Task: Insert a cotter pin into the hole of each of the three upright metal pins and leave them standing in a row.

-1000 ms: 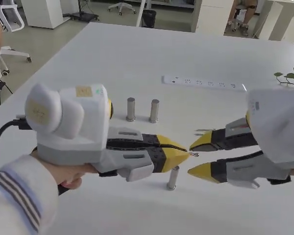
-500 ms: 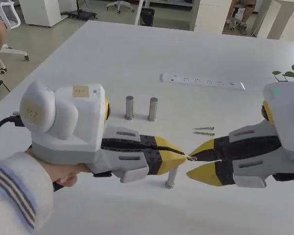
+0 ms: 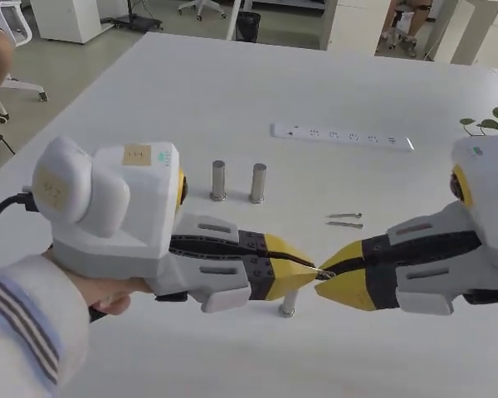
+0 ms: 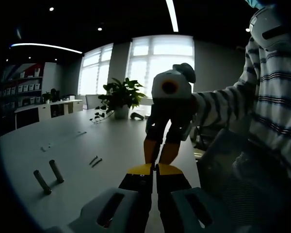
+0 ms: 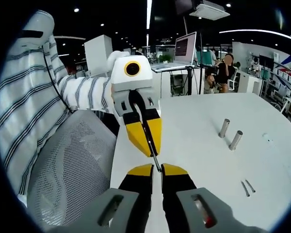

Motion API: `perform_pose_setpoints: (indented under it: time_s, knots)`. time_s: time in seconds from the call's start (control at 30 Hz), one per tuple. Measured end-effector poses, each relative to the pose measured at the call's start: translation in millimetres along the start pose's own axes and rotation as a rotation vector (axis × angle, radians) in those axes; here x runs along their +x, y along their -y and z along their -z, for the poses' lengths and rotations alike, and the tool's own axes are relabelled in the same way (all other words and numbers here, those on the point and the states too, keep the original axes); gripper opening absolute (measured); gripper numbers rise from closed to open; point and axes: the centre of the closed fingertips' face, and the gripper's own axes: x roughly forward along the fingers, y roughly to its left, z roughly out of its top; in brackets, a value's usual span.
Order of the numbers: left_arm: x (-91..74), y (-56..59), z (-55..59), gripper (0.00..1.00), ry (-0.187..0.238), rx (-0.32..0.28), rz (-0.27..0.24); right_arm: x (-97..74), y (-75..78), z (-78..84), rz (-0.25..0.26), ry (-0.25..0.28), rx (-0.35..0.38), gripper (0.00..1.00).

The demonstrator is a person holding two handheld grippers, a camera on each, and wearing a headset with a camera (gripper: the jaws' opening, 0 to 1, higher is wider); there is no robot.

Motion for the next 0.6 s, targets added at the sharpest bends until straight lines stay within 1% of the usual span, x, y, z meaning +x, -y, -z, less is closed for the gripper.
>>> perform_pose_setpoints:
  time_s: [0.13,0.2,0.33,0.6]
  knots:
    - [-0.2,1.5,1.1,0.00,-0.005,0.004,0.007,-0.4,-0.5,-0.4,-0.002,0.005,0.006,0.00]
    - [-0.3,2.3,1.8,0.00,-0.007,0.005,0.012,-0.2,-1.9,0.3,-0.011,0.005,0.023,0.00]
    - [-0.1,2.5,4.3,0.00,-0.016,0.008,0.015,-0.2,-2.9,1.5,-0.016,0.002,0.023,0.00]
    - [0.9,3.5,3.7,0.00,-0.014,0.007,0.021,-2.7,-3.2,1.0,-0.016,-0.001,0.021,0.00]
